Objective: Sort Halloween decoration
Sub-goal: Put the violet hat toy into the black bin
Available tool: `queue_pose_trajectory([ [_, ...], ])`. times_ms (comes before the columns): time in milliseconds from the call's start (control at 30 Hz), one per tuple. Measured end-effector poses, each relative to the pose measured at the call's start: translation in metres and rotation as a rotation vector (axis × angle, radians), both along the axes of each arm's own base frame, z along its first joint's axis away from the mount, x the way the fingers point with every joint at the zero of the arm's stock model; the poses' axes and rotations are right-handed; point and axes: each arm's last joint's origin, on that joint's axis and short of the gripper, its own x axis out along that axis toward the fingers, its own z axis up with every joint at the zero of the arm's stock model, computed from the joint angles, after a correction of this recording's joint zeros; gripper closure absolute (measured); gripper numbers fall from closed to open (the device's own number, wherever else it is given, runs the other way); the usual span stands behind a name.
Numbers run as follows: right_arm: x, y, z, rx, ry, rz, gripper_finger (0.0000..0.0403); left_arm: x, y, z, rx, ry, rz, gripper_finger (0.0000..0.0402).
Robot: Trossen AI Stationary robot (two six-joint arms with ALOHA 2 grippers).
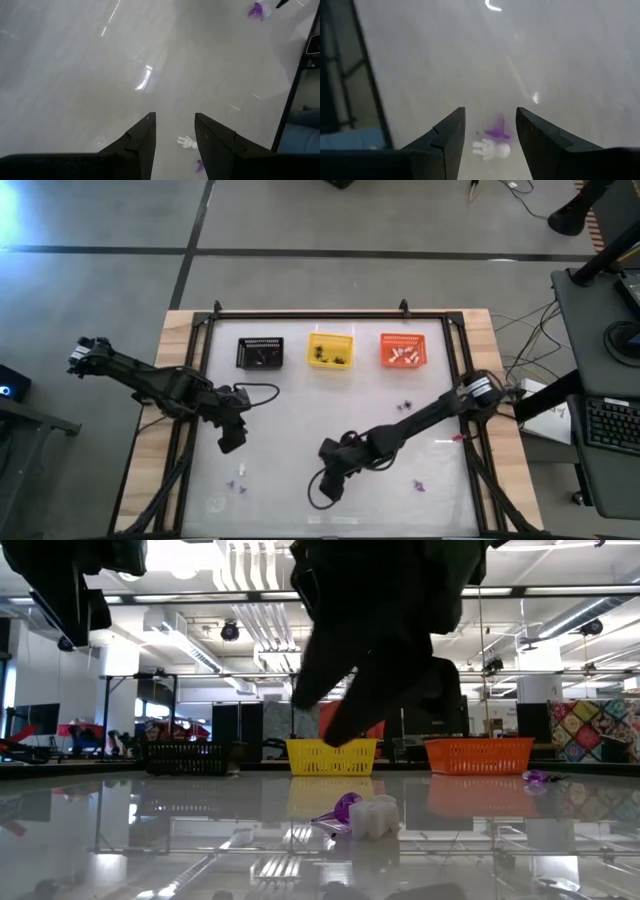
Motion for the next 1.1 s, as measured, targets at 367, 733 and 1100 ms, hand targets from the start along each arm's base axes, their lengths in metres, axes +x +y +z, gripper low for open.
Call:
queue_pose_trajectory([
  [367, 0.009, 0.017, -0.014, -0.054, 0.193, 0.067, 0.0236, 0.000, 0.000, 0.000, 0.001, 0.002, 0.001, 0.0283],
  [733, 0.012, 0.019, -0.027, -0.051, 0.224, 0.050, 0.0236, 0.000, 0.000, 0.000, 0.007, 0.001, 0.004, 0.0283],
  [1100, 0.015, 0.015, -0.035, -0.072, 0.236, 0.018, 0.0255, 0.002, -0.001, 0.000, 0.001, -0.014, 0.004, 0.0283],
])
